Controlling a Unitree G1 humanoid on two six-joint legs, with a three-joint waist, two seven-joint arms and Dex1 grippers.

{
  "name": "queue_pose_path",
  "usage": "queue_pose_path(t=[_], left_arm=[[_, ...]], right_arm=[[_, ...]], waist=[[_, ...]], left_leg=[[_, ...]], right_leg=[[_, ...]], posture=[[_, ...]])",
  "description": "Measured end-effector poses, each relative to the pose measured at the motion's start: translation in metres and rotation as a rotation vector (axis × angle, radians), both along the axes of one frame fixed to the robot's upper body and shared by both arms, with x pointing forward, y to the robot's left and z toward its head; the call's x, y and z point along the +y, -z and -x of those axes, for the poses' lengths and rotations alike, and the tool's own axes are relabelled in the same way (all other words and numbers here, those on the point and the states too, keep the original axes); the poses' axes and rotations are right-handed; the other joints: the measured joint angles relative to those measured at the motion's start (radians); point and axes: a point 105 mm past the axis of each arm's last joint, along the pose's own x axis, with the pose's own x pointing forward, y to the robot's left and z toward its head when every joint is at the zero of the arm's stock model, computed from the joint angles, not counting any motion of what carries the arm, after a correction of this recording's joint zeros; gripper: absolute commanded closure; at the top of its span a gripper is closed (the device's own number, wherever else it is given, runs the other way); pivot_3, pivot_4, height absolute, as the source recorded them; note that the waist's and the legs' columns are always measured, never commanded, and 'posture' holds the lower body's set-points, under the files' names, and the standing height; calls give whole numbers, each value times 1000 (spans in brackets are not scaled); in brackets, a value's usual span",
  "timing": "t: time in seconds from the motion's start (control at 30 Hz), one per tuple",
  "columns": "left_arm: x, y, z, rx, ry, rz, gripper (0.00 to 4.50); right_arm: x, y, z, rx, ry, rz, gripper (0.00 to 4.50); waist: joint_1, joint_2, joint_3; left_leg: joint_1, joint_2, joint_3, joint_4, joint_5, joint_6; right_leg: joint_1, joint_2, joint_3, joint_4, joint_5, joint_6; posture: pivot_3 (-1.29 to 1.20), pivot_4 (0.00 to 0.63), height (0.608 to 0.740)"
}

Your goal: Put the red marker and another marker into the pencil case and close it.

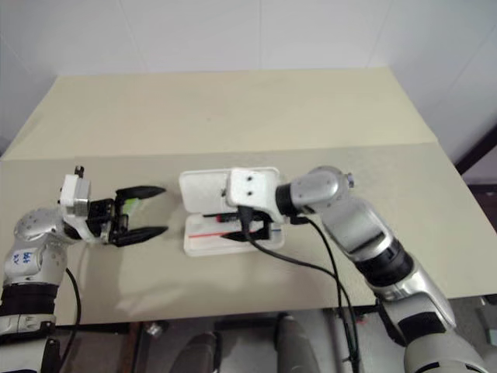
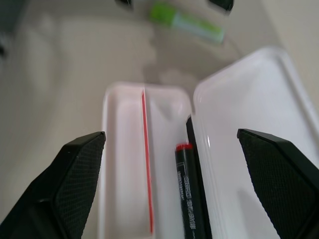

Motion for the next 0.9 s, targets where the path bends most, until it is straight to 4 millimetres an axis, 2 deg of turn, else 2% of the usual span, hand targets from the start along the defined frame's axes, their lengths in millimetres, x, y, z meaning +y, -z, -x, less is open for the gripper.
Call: queue_pose_path(t=[0.17,0.23,0.37,0.5,0.67,0.8,0.9], left_arm=[[13,7,-15,84,-267,-23,0],[24,12,-17,131,-407,-21,0],[44,27,-20,218,-652,-56,0],[60,42,-21,300,-823,-100,0],[74,53,-23,375,-946,-135,0],[75,54,-29,397,-974,-185,0],[72,56,-37,414,-948,-194,596]], right_arm=[[-26,-10,11,52,19,-116,14],[-44,-9,16,93,42,-168,14],[-70,-22,17,102,92,-277,14],[-88,-17,16,92,148,-246,14],[-95,-16,10,73,180,-238,14],[-97,-17,8,56,192,-229,14],[-99,-16,8,52,197,-224,0]], waist=[[2,0,0],[3,0,0],[1,0,0],[3,0,0],[0,-1,0],[4,-1,0],[11,-1,0]], left_leg=[[0,0,0,0,0,0],[0,0,0,-1,-1,1],[1,0,0,0,-1,1],[2,0,0,0,-1,1],[2,0,1,1,-1,1],[2,0,1,1,0,1],[2,0,1,1,-1,1]], right_leg=[[0,0,0,0,0,0],[0,0,0,-1,0,0],[1,0,0,0,0,0],[3,1,0,-3,-2,-3],[4,1,1,-3,-2,-3],[4,1,1,-4,-1,-2],[4,1,1,-4,-1,-2]], posture=[[0,150,740],[0,150,740],[0,150,740],[0,150,740],[0,150,740],[0,150,740],[0,150,740]])
